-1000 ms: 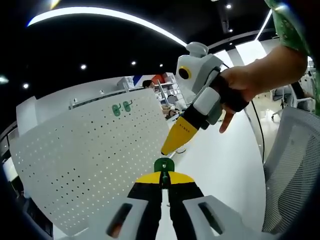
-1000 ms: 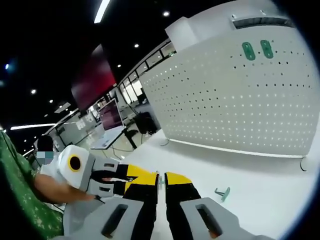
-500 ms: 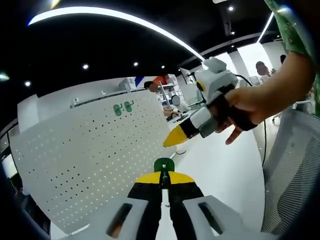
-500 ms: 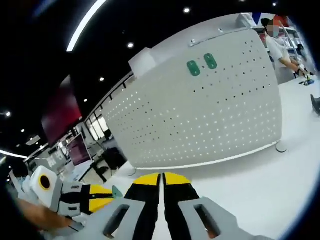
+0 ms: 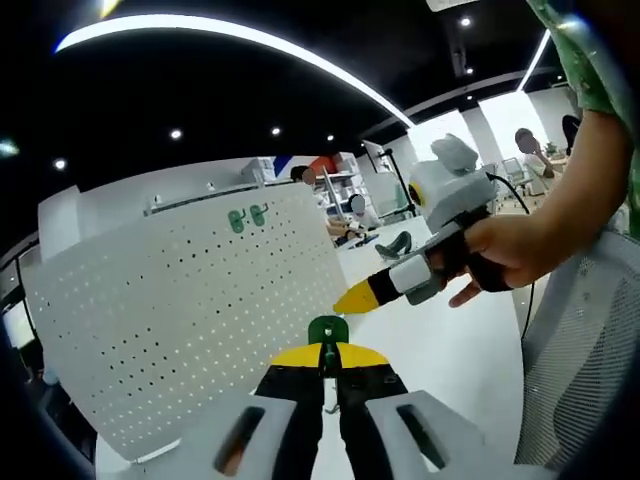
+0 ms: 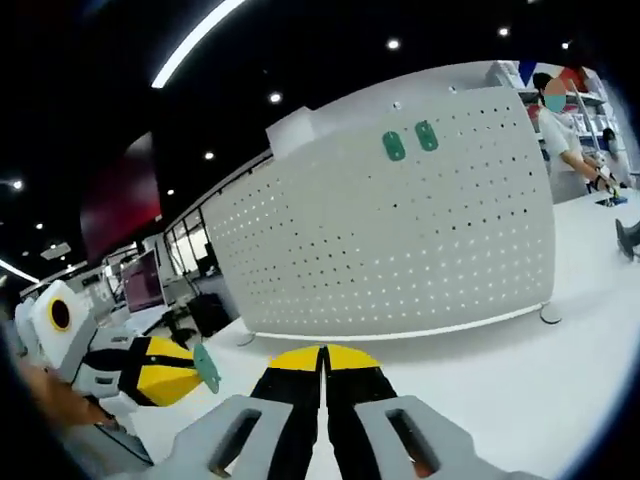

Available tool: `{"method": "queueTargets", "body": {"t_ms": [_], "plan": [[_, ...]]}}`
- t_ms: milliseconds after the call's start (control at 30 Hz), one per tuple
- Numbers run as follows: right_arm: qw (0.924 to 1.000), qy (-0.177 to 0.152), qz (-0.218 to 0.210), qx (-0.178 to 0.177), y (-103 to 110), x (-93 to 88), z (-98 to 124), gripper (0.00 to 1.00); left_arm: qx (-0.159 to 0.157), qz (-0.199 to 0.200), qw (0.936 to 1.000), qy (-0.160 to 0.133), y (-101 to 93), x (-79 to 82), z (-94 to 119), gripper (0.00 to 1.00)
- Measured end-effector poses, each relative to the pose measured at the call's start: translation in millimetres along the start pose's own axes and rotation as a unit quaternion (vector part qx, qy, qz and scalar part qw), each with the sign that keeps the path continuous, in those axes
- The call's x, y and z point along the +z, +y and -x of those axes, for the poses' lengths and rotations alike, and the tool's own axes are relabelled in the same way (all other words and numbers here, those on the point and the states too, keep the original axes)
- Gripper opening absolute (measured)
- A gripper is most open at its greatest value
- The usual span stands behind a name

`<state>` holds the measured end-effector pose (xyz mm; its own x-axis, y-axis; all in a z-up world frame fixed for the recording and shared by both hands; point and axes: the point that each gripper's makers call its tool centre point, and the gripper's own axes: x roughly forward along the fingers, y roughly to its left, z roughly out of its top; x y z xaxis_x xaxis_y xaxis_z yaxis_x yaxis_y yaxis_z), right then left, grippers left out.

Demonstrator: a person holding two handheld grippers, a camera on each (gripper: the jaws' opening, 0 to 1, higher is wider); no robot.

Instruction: Insert the hook assembly into the mounting plate slot until the hook locks in place.

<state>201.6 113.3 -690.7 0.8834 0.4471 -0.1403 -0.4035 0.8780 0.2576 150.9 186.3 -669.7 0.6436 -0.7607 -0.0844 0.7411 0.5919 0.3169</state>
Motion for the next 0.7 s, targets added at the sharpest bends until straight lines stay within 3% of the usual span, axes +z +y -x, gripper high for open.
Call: {"method": "queueTargets", "body": {"t_ms": [300, 700], "plan": [[0.9999, -0.008, 0.007, 0.007, -7.1, 6.2, 4.0, 0.00, 0.003, -0.004, 1.0000, -0.002, -10.1, 4.1, -2.0, 0.03], [0.9992, 0.003, 0.025, 0.032, 0.5, -1.0, 4.3, 0.00, 0.018, 0.005, 0.9998, 0.001, -15.9, 5.1, 3.1, 0.03]]}}
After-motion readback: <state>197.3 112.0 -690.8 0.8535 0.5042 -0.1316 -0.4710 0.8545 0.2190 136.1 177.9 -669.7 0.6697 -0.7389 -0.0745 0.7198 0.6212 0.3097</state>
